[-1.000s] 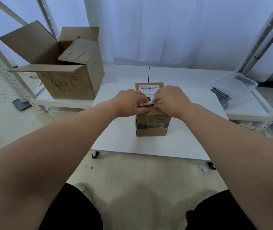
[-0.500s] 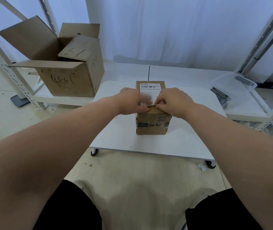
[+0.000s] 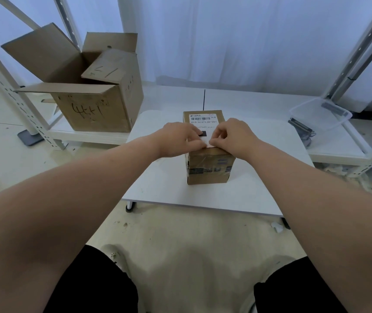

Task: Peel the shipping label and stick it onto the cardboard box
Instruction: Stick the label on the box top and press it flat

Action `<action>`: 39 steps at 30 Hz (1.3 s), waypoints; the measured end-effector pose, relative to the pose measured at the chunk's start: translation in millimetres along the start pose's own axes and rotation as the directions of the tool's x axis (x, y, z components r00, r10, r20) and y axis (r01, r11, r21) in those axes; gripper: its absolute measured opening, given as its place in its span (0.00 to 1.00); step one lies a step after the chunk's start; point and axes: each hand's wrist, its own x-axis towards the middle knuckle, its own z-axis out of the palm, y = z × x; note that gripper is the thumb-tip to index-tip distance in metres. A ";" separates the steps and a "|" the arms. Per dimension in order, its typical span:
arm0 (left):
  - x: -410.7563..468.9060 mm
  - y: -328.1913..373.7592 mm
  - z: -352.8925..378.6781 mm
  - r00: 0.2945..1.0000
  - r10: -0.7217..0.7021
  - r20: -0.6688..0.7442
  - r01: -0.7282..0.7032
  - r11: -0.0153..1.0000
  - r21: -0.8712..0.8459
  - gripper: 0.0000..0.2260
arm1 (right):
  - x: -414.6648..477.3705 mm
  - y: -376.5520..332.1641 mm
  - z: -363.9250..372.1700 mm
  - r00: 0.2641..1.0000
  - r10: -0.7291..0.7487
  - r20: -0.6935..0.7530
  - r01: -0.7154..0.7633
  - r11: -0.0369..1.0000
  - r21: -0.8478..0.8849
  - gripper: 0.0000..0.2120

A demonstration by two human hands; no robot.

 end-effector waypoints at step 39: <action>23.4 -13.0 20.7 0.973 -0.218 0.077 0.204 0.966 0.156 0.24 | 2.3 18.9 0.8 0.975 0.009 0.222 0.058 0.953 -0.296 0.21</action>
